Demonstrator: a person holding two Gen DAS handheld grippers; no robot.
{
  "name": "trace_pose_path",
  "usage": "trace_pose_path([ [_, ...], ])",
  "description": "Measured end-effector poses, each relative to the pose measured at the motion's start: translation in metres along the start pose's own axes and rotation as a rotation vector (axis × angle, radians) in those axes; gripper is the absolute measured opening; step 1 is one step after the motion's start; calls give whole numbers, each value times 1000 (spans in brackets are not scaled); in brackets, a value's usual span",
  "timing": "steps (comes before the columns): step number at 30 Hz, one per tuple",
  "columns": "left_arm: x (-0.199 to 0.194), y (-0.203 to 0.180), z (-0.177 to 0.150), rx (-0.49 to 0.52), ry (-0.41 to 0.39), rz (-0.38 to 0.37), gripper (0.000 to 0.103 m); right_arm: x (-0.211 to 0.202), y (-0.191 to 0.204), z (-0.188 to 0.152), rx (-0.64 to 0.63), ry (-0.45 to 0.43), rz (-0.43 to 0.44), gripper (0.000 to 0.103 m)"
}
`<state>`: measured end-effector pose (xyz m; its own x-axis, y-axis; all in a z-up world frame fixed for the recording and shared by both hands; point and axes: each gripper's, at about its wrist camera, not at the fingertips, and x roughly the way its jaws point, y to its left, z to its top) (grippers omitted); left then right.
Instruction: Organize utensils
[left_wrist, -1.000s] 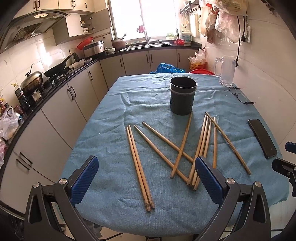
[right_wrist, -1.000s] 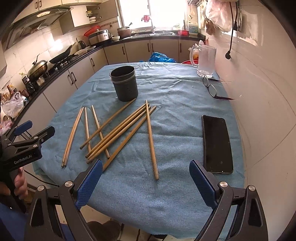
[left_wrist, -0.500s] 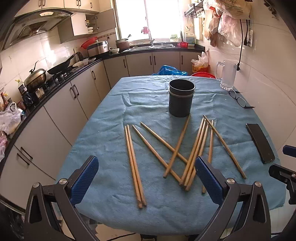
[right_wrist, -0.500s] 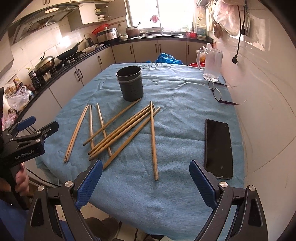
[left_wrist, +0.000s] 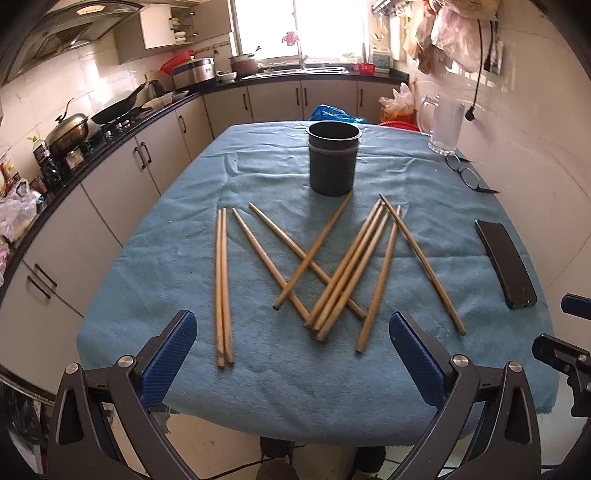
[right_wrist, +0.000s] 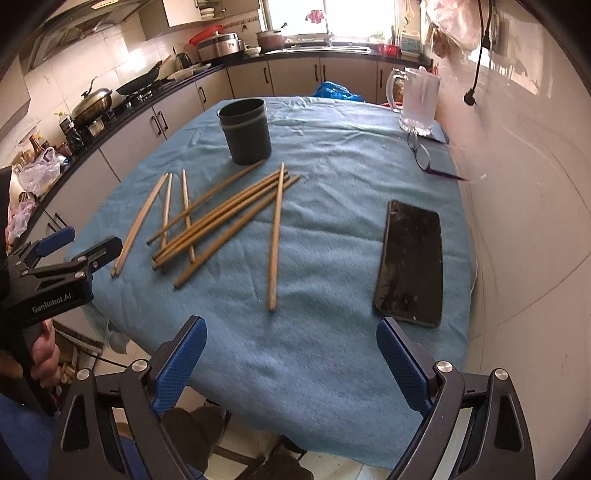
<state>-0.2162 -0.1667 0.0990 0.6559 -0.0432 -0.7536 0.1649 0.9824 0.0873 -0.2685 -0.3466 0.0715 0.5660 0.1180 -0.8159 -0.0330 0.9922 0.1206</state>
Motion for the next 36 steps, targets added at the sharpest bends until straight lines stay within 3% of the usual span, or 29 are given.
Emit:
trace_pose_path([
  [11,17,2,28,98,-18,-70,103,-6,-10,4,139,-38,-57,93],
  [14,28,30,37,37,5,-57,103,2,-6,8,174,-25,-51,89],
  [19,61,101,48,-170,118,-30,103,11,6,22,182,-22,-51,88],
  [25,79,173,46,-358,188,-44,102,32,7,41,233,13,-2,76],
  [30,81,196,44,-406,183,-57,100,45,-1,62,285,25,17,69],
  [36,84,195,49,-392,204,-135,90,66,-1,87,276,62,68,63],
])
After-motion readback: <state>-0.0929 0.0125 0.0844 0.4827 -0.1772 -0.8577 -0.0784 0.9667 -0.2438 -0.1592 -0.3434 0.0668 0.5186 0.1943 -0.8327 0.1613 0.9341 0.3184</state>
